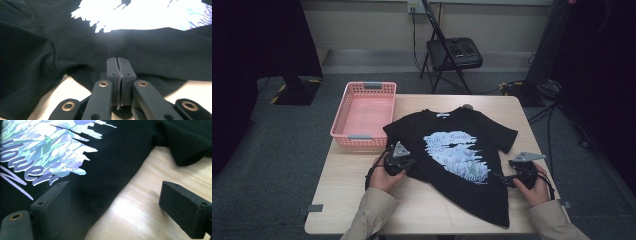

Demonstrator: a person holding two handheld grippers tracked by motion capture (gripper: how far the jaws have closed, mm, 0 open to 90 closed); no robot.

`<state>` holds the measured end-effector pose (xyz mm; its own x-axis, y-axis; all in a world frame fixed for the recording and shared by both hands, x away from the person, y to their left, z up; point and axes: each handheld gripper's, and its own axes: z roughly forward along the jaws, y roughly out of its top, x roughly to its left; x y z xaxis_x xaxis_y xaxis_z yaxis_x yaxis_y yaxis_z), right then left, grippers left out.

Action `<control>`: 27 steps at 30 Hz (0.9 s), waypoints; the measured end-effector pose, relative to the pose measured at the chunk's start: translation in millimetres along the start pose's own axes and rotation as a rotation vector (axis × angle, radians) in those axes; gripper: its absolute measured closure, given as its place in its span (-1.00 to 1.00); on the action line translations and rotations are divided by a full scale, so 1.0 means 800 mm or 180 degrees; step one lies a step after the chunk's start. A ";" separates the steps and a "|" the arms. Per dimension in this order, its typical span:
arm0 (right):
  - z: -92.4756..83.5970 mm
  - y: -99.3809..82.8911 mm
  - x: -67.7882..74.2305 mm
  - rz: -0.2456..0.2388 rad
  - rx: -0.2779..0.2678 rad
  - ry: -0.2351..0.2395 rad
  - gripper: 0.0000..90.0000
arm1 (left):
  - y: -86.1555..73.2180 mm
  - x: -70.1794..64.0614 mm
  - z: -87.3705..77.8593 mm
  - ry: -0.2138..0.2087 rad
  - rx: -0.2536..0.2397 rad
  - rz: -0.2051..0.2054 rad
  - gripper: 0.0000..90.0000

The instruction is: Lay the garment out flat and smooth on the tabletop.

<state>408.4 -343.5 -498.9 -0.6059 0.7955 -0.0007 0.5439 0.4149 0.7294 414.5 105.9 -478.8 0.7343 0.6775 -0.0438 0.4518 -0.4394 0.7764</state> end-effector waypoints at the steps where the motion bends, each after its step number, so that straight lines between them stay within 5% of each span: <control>1: 0.000 0.000 0.000 -0.0001 -0.0001 0.0000 -0.78 | 0.000 -0.001 -0.003 -0.0012 -0.0012 0.0012 1.00; 10: 0.000 0.000 0.000 -0.0002 -0.0001 0.0001 -0.78 | -0.001 -0.004 -0.021 -0.0110 -0.0162 -0.0083 1.00; 11: 0.000 0.000 0.000 0.0000 -0.0001 0.0002 -0.78 | 0.000 -0.003 -0.018 -0.0045 -0.0243 -0.0115 0.93; 13: 0.000 0.000 0.000 -0.0003 -0.0002 0.0002 -0.78 | 0.002 0.001 -0.013 0.0107 -0.0371 -0.0158 0.36; 16: 0.000 0.000 0.000 -0.0002 -0.0002 0.0004 -0.78 | 0.006 0.002 -0.005 0.0211 -0.0335 -0.0083 0.13; 22: 0.000 0.000 0.000 -0.0004 -0.0002 0.0005 -0.78 | 0.004 0.003 0.016 0.0143 -0.0148 -0.0081 0.25; 27: 0.000 0.000 0.000 -0.0003 -0.0002 0.0006 -0.78 | -0.003 0.011 0.019 0.0115 -0.0009 -0.0173 0.65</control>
<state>408.5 -343.5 -498.9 -0.6075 0.7943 0.0000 0.5430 0.4153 0.7299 427.7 104.2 -490.6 0.6899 0.7211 -0.0632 0.4890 -0.3998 0.7752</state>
